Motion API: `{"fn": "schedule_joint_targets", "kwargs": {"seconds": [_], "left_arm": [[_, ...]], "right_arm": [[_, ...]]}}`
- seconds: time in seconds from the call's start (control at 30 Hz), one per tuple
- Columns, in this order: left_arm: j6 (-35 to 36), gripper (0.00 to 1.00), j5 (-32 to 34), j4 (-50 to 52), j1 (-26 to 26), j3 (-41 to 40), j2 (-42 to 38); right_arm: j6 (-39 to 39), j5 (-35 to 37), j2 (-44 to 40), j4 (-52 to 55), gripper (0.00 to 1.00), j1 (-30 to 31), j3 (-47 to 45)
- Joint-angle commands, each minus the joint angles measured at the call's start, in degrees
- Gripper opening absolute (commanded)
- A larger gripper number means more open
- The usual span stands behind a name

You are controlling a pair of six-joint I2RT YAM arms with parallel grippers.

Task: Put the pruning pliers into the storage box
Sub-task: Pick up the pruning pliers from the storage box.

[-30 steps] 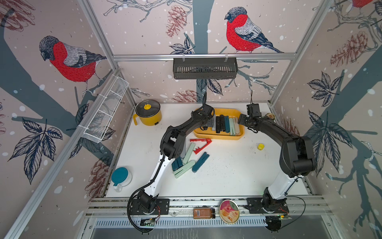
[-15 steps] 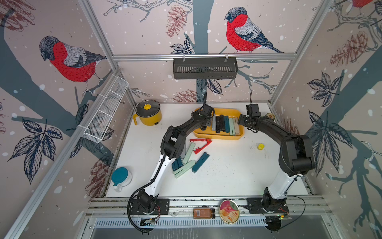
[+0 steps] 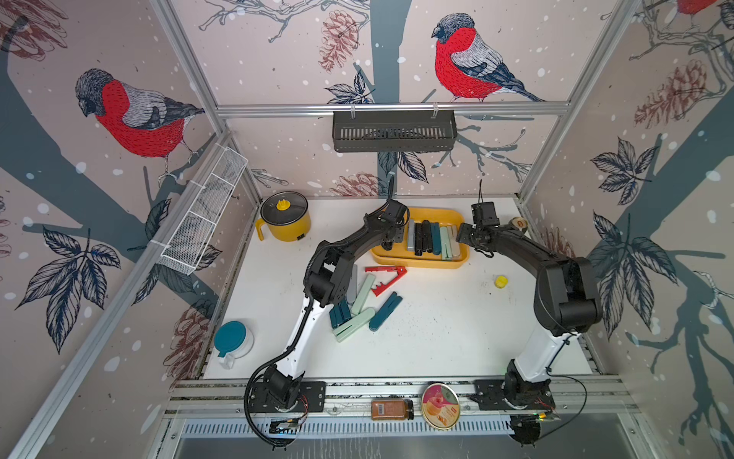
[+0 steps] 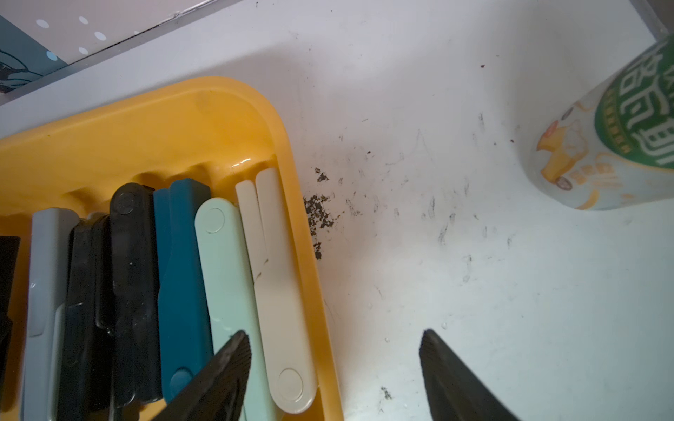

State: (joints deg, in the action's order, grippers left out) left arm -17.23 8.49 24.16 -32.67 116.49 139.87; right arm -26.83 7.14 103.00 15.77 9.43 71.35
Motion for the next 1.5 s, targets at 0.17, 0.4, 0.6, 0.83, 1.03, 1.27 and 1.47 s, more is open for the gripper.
{"fn": "schedule_joint_targets", "kwargs": {"seconds": [0.17,0.4,0.6,0.83,1.03,1.27,1.47], "left_arm": [[-1.57,0.0,-6.3,-5.09,0.52,-2.71,-2.35],[-4.01,0.0,-10.42,-4.65,1.12,-1.29,-0.04],[-5.32,0.0,-13.59,-7.22,2.14,-2.67,-1.44],[-3.7,0.0,-11.67,-0.89,2.21,3.48,3.82],[-4.07,0.06,-11.63,-1.4,1.59,3.95,4.38],[-4.79,0.28,-12.71,-0.57,1.57,4.94,4.28],[-5.44,0.41,-12.47,-0.49,1.66,4.87,3.65]], "right_arm": [[-0.23,0.5,-2.69,-1.42,0.75,-0.72,-2.82],[-0.16,0.25,-3.73,-1.68,0.75,-1.26,-3.92],[-0.16,-0.1,-4.02,-1.96,0.75,-1.72,-4.44],[-0.34,-0.64,-3.71,-2.32,0.75,-2.14,-4.63],[-0.16,-0.63,-3.63,-2.04,0.75,-2.33,-4.56],[-0.15,-0.54,-4.12,-1.88,0.75,-2.66,-4.64],[-0.17,-0.61,-4.36,-1.79,0.75,-2.66,-4.74]]}}
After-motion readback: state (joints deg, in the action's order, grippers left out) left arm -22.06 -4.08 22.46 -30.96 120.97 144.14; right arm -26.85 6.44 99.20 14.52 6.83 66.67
